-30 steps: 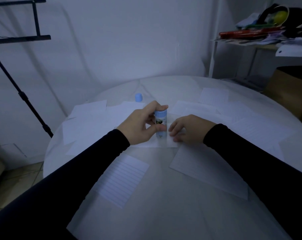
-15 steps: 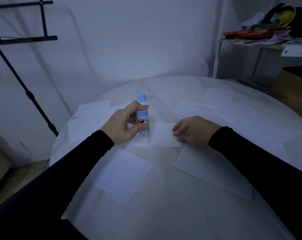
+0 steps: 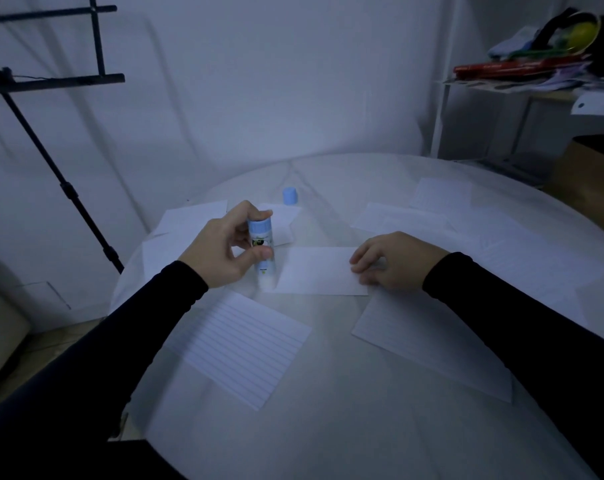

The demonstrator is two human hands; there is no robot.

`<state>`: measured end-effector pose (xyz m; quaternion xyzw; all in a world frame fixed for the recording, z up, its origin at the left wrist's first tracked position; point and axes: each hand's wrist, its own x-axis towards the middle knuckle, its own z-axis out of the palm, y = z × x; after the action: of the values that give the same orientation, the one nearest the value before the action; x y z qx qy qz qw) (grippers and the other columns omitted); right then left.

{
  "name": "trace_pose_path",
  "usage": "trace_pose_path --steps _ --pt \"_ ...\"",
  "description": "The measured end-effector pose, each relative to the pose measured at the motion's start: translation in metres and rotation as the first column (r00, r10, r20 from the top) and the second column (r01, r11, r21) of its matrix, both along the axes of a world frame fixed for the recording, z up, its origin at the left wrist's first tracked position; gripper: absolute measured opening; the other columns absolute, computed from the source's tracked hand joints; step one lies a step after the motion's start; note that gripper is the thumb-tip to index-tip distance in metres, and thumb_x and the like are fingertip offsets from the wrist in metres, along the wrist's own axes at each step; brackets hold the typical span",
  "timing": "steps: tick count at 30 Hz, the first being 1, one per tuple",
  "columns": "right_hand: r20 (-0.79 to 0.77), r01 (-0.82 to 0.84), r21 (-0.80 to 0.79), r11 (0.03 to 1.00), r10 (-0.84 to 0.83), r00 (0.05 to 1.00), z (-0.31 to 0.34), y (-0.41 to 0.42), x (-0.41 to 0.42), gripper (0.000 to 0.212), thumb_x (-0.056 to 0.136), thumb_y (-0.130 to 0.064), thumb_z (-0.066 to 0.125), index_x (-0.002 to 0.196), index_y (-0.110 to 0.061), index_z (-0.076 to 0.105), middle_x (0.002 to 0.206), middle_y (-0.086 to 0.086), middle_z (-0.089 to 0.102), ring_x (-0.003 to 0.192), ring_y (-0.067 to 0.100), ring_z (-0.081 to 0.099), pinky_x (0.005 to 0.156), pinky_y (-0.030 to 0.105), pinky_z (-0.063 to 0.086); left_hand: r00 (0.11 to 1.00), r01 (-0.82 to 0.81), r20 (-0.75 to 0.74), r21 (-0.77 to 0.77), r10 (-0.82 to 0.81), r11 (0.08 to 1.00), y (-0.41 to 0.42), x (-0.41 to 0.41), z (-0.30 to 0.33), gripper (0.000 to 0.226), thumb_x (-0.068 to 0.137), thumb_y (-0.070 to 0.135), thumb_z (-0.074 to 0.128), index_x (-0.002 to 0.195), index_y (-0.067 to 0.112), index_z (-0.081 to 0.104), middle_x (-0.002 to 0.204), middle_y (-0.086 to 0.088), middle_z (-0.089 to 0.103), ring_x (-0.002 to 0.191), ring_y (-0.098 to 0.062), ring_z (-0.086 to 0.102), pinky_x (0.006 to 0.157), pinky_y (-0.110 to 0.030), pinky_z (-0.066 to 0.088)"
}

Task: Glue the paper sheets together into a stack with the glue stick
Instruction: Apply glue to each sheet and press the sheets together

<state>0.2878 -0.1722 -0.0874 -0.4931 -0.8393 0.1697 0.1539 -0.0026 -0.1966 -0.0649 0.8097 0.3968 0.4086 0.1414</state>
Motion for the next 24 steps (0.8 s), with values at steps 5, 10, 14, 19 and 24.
trace_pose_path --steps 5,10,14,19,24 --pt "0.094 -0.038 -0.018 0.999 0.039 0.995 0.008 0.002 -0.003 0.021 0.080 -0.016 0.071 0.101 -0.018 0.074 0.120 -0.014 0.062 0.112 0.004 0.053 0.091 0.011 0.032 0.971 -0.020 0.238 0.038 0.010 0.999 0.001 0.006 0.013 0.038 0.076 0.034 0.068 0.101 0.054 0.048 0.088 -0.010 0.066 0.083 -0.037 0.066 0.076 -0.043 0.055" --pt "0.183 0.078 0.108 0.991 -0.097 0.978 0.016 -0.005 -0.023 0.031 0.086 -0.011 0.055 0.107 -0.028 0.067 0.125 -0.006 0.058 0.115 0.016 0.052 0.099 0.026 0.038 0.963 -0.027 0.268 0.062 0.010 0.998 0.002 0.018 0.021 0.041 0.078 0.031 0.068 0.106 0.052 0.046 0.090 -0.014 0.065 0.085 -0.034 0.067 0.079 -0.044 0.056" --pt "0.236 0.164 0.286 0.944 -0.235 0.943 0.014 -0.025 -0.055 0.038 0.090 -0.045 0.050 0.119 -0.022 0.061 0.121 0.001 0.058 0.114 0.023 0.052 0.095 0.035 0.037 0.977 -0.043 0.211 0.021 0.038 0.999 0.006 0.025 0.015 0.042 0.078 0.032 0.067 0.111 0.043 0.044 0.091 -0.012 0.067 0.084 -0.031 0.068 0.080 -0.047 0.056" --pt "0.403 0.145 0.227 0.963 -0.229 0.886 0.001 -0.029 -0.067 0.051 0.091 -0.057 0.039 0.120 -0.020 0.058 0.124 0.005 0.048 0.118 0.027 0.041 0.098 0.043 0.027 0.986 -0.046 0.158 0.012 0.043 0.999 0.008 0.029 0.013 0.043 0.077 0.032 0.067 0.112 0.041 0.042 0.092 -0.011 0.068 0.084 -0.029 0.068 0.079 -0.048 0.055" --pt "0.365 -0.073 0.034 0.997 0.055 0.929 0.012 -0.017 -0.050 0.041 0.092 -0.034 0.050 0.133 -0.038 0.047 0.139 -0.015 0.041 0.126 0.018 0.031 0.098 0.035 0.024 0.988 -0.051 0.147 0.009 0.049 0.999 0.008 0.028 0.013 0.043 0.077 0.032 0.066 0.110 0.046 0.042 0.092 -0.010 0.068 0.082 -0.027 0.068 0.079 -0.045 0.056"
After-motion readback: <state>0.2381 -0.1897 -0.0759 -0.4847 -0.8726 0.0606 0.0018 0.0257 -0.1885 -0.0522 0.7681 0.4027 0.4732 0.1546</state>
